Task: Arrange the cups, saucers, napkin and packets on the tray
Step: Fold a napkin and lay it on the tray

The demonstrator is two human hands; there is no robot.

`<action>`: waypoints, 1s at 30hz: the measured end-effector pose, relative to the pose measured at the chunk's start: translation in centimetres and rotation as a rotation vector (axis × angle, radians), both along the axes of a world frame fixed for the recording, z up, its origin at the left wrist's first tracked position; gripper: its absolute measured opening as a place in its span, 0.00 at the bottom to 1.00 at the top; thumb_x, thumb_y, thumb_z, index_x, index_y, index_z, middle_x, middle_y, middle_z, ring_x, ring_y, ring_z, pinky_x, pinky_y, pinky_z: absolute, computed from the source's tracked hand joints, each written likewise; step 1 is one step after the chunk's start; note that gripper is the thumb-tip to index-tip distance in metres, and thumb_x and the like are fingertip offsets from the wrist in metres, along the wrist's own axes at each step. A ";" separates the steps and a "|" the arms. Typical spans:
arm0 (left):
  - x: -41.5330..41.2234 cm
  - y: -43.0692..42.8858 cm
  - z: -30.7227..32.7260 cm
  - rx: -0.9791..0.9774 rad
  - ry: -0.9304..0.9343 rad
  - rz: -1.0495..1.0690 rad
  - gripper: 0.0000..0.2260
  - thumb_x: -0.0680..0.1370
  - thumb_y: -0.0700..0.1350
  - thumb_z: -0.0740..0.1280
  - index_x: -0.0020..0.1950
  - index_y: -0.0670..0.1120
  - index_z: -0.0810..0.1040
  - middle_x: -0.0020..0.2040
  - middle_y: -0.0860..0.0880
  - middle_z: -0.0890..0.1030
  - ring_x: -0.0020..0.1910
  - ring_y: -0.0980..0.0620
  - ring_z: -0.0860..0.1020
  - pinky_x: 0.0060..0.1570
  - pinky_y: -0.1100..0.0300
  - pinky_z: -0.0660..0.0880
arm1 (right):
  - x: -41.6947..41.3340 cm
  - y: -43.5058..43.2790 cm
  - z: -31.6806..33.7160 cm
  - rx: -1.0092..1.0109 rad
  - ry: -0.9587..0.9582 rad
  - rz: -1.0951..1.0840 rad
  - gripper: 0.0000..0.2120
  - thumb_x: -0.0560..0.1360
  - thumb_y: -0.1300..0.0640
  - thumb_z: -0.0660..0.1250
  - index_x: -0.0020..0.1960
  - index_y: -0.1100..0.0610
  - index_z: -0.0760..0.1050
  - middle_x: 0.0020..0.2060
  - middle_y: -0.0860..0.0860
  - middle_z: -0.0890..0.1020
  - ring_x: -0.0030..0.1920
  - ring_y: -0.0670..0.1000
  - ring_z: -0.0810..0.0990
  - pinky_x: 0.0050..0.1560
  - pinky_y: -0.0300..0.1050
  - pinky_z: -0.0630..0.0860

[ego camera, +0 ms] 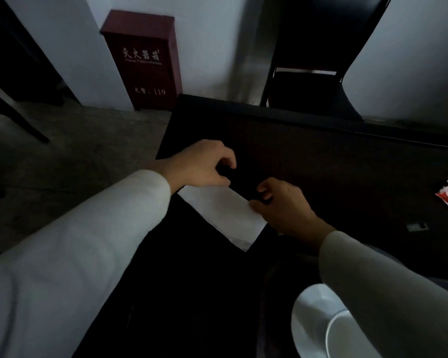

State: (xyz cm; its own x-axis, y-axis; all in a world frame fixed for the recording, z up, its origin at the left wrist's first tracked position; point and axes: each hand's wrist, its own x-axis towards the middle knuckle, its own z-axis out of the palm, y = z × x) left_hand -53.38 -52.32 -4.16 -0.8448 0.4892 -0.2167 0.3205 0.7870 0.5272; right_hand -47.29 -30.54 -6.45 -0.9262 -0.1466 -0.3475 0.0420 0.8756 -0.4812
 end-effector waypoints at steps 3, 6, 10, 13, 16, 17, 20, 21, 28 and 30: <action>0.5 2.0 -0.1 -0.042 -0.047 -0.092 0.19 0.72 0.46 0.77 0.62 0.52 0.80 0.53 0.55 0.73 0.53 0.56 0.74 0.49 0.63 0.68 | 0.1 -0.4 -0.1 -0.029 -0.075 -0.001 0.22 0.74 0.48 0.75 0.64 0.54 0.75 0.53 0.50 0.82 0.52 0.52 0.82 0.54 0.48 0.81; 0.9 3.1 -0.1 -0.113 -0.145 -0.133 0.25 0.72 0.41 0.76 0.68 0.51 0.77 0.58 0.52 0.73 0.57 0.54 0.74 0.50 0.62 0.69 | -0.1 -0.7 0.1 -0.010 -0.135 0.035 0.19 0.73 0.48 0.76 0.60 0.55 0.78 0.52 0.50 0.83 0.51 0.51 0.83 0.51 0.44 0.79; 1.4 3.9 0.3 -0.174 -0.154 -0.151 0.26 0.74 0.41 0.74 0.71 0.51 0.73 0.63 0.50 0.72 0.62 0.50 0.73 0.55 0.58 0.72 | -0.3 -0.4 0.2 -0.083 -0.178 -0.013 0.10 0.72 0.50 0.77 0.51 0.53 0.81 0.47 0.48 0.83 0.49 0.49 0.82 0.47 0.42 0.79; 2.0 4.0 0.7 -0.093 -0.154 -0.093 0.25 0.72 0.40 0.75 0.67 0.53 0.74 0.60 0.52 0.72 0.57 0.53 0.74 0.53 0.59 0.73 | -0.4 -0.1 0.6 -0.150 -0.180 -0.088 0.10 0.71 0.53 0.78 0.47 0.49 0.78 0.44 0.46 0.81 0.45 0.45 0.80 0.39 0.36 0.76; 3.2 4.0 0.8 0.106 -0.048 0.124 0.16 0.69 0.42 0.78 0.49 0.54 0.76 0.48 0.53 0.75 0.43 0.56 0.75 0.39 0.66 0.69 | 0.1 0.3 1.1 -0.190 -0.082 -0.140 0.12 0.69 0.53 0.79 0.46 0.48 0.78 0.41 0.44 0.81 0.43 0.43 0.81 0.37 0.33 0.75; 3.9 4.1 0.7 0.168 -0.005 0.259 0.14 0.68 0.44 0.79 0.43 0.54 0.74 0.42 0.54 0.75 0.38 0.56 0.75 0.35 0.67 0.67 | 0.4 0.4 1.4 -0.197 -0.028 -0.152 0.12 0.68 0.54 0.80 0.47 0.48 0.79 0.40 0.43 0.82 0.42 0.42 0.81 0.37 0.31 0.74; 6.1 4.9 0.7 0.265 -0.091 0.685 0.12 0.71 0.54 0.77 0.38 0.51 0.77 0.36 0.52 0.80 0.34 0.56 0.79 0.32 0.63 0.73 | 1.6 0.5 2.4 -0.250 0.082 -0.168 0.15 0.67 0.56 0.81 0.50 0.50 0.79 0.40 0.44 0.82 0.40 0.38 0.80 0.33 0.27 0.73; 6.8 5.2 0.8 0.318 -0.211 0.792 0.13 0.72 0.56 0.76 0.40 0.50 0.79 0.37 0.50 0.82 0.36 0.54 0.81 0.32 0.61 0.76 | 2.0 0.5 2.8 -0.269 0.119 -0.172 0.16 0.67 0.58 0.81 0.51 0.51 0.78 0.40 0.44 0.83 0.40 0.37 0.80 0.32 0.27 0.74; 10.1 7.5 4.8 0.737 -0.618 1.082 0.12 0.71 0.48 0.79 0.47 0.43 0.82 0.48 0.43 0.85 0.44 0.46 0.85 0.29 0.62 0.80 | 5.8 0.0 6.0 -0.325 0.270 -0.119 0.16 0.67 0.61 0.79 0.51 0.54 0.77 0.39 0.44 0.82 0.41 0.39 0.81 0.38 0.27 0.76; 11.0 8.0 6.3 0.770 -0.583 1.090 0.07 0.73 0.42 0.78 0.43 0.44 0.81 0.46 0.43 0.85 0.42 0.47 0.85 0.32 0.59 0.82 | 7.1 0.3 7.3 -0.340 0.287 -0.092 0.15 0.67 0.61 0.79 0.49 0.54 0.77 0.39 0.43 0.82 0.41 0.39 0.82 0.39 0.25 0.75</action>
